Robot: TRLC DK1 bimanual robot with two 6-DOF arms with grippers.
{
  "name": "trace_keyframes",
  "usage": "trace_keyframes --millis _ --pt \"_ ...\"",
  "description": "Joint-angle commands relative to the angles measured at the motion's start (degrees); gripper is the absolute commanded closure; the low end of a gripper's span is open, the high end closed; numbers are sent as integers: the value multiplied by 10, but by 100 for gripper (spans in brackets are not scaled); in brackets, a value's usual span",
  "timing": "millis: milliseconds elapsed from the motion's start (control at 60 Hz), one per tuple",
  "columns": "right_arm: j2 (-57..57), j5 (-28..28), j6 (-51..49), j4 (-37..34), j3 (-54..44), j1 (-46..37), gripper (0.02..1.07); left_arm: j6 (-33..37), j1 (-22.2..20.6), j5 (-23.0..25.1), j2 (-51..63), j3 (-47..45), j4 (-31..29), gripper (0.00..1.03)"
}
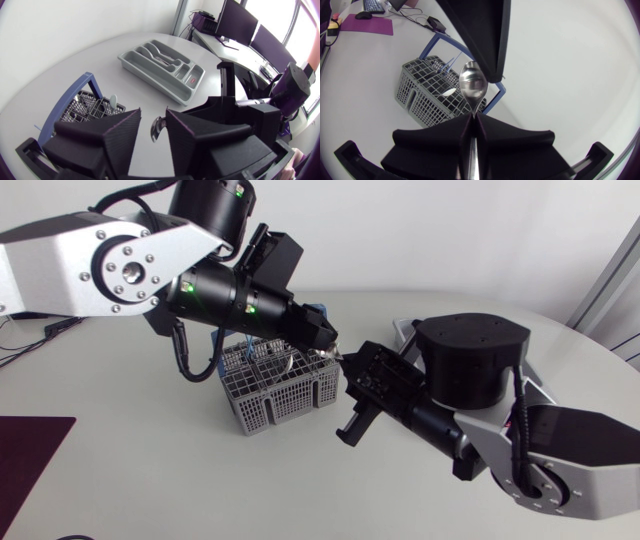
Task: Unload the cutlery basket into the drawer organizer.
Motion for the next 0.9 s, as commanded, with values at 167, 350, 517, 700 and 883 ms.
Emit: trace_keyframes --millis 167,350,517,700,883 --pt "-56 -48 -7 -54 -26 -28 101 -5 38 4 -30 38 11 11" --pt "-108 -174 -7 -147 -26 -122 101 28 89 4 -33 51 3 9" --pt "-119 -298 -56 -239 -20 -222 101 75 96 -8 -33 37 -12 9" --pt "-100 -396 -156 -326 -6 -327 101 120 66 -41 -29 8 -14 9" --pt "-67 -454 -310 -391 1 -435 101 137 20 -93 -18 -22 8 9"
